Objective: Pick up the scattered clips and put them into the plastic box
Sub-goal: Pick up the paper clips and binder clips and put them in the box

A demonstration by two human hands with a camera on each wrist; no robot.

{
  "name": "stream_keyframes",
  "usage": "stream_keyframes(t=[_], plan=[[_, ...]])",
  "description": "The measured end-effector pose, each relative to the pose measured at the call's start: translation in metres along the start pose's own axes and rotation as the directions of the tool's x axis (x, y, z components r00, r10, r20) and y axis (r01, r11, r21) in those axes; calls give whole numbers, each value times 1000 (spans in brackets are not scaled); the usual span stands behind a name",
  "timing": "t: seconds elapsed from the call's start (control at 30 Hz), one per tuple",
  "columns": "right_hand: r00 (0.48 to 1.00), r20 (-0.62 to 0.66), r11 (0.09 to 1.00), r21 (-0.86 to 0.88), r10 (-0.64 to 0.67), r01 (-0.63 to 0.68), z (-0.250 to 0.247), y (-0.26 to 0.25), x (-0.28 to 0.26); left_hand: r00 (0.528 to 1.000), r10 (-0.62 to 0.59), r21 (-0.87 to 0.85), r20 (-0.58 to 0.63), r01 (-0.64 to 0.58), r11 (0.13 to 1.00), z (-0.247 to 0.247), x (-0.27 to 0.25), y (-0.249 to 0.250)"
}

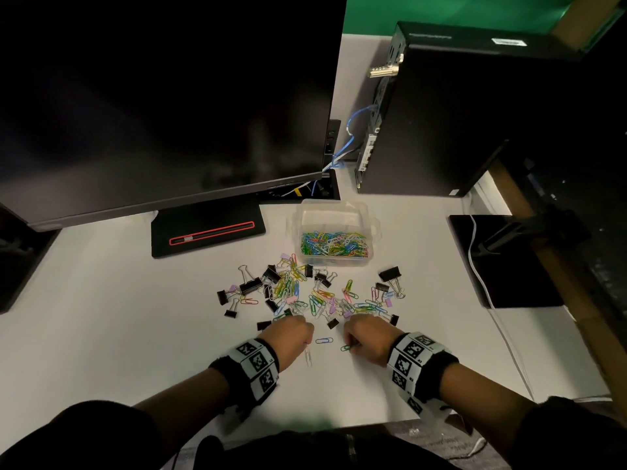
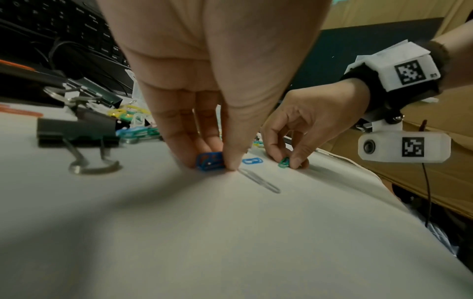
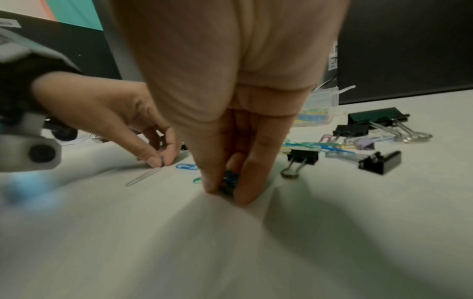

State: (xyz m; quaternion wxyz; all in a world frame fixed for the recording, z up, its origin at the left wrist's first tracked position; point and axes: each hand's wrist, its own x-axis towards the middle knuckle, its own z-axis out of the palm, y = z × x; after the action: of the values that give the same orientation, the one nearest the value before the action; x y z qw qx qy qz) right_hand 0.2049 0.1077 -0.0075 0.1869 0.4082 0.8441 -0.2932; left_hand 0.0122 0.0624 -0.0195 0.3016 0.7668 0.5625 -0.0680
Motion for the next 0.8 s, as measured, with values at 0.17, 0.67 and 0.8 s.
stream_keyframes(t=[0.17,0.67,0.8], plan=[[999,-38,995,-99,-7,3,8,-1,-3,989,147,-1,-16,-147,989,0,6,2],[985,-159,998,-14,62,-65,4,7,-1,980,161,-200,114,-136,970,-6,2,-7],[978,-197,997,22,73,-71,4,6,1,970,199,-69,139,-191,979,-4,7,-9]])
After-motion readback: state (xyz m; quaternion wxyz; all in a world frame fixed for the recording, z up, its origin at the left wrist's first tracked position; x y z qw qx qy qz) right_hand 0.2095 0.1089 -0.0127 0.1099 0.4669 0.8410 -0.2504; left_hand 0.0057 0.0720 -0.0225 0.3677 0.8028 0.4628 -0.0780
